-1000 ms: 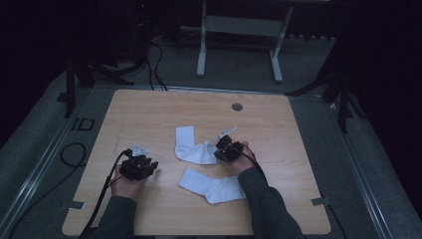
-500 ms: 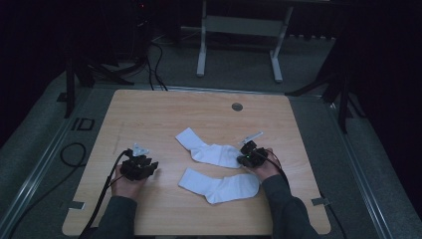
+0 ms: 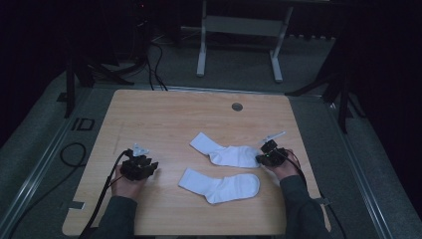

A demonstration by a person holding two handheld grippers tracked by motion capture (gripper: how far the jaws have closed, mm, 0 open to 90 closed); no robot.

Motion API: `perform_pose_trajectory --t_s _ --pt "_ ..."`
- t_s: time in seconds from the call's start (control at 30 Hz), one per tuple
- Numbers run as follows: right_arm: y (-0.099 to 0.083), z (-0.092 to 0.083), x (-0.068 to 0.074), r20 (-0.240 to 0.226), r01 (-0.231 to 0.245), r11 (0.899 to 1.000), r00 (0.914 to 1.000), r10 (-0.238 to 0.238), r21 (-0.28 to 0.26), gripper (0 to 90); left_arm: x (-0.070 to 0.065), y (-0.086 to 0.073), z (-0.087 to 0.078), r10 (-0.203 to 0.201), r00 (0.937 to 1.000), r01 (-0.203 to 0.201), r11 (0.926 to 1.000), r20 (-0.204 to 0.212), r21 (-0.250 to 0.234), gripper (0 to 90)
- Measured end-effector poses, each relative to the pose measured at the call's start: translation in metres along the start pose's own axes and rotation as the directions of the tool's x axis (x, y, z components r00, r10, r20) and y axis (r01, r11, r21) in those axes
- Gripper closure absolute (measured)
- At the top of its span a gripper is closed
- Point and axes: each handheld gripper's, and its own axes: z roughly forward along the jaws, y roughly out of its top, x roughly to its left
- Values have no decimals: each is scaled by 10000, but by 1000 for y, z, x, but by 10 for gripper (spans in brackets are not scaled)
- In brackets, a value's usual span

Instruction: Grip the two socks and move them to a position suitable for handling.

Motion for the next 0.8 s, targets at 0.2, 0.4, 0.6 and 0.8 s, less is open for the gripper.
perform_pose_trajectory --t_s 0.2,0.4,0.6,0.8 --pt "-3 -2 -11 197 -315 9995 9993 315 16 884 1 0 1 -37 10000 37 10000 -11 13 653" --pt "-3 -3 -12 255 -314 9995 9992 314 16 865 1 0 2 -22 10000 22 10000 -13 24 653" --pt "-5 -3 -13 253 -400 9992 9989 400 -9 858 2 1 2 -25 10000 25 10000 4 34 653" --pt "-3 -5 -12 256 -391 9992 9989 391 8 828 1 0 1 -19 10000 19 10000 -34 -1 653"
